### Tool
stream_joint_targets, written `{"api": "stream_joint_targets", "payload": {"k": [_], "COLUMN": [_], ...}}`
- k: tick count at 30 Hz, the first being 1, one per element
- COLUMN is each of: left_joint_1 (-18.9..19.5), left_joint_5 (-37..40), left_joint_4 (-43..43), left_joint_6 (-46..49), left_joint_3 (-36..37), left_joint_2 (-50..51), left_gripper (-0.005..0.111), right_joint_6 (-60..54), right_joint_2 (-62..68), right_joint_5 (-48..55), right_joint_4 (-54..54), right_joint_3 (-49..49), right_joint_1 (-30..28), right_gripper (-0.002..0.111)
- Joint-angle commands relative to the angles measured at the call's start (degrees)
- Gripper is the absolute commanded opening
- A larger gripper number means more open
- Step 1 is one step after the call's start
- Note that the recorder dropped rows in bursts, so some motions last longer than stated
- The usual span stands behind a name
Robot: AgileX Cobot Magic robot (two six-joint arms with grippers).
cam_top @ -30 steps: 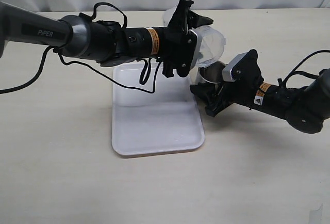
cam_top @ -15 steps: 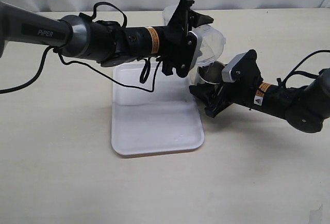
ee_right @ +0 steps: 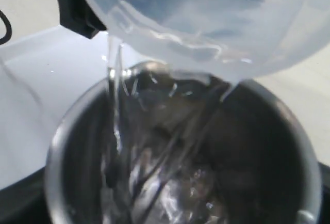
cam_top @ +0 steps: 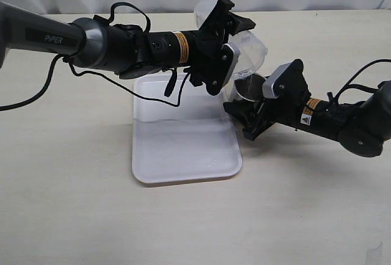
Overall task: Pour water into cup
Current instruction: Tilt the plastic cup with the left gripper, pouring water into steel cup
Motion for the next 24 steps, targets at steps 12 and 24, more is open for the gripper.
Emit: {"api": "stream_joint_targets", "payload": {"k": [12,24], "left_joint_1": [-0.51,-0.51], "left_joint_5": [-4.09,-3.87], "left_joint_4": [-2.45,-2.44], "left_joint_6": [2.14,2.14], "left_joint_3": [-0.68,-0.68], "left_joint_2": [-0.57,-0.57], "left_gripper": [0.0,0.0], "right_joint_6": [-1.42,-2.96], "right_joint_2": [-0.21,-0.21], "right_joint_5": [0.64,1.92], "right_joint_4": [-1.44,-2.83], "right_joint_3": [-0.07,-0.07], "right_joint_1": [-0.12,-0.12], "right_gripper": [0.004,0.004]}}
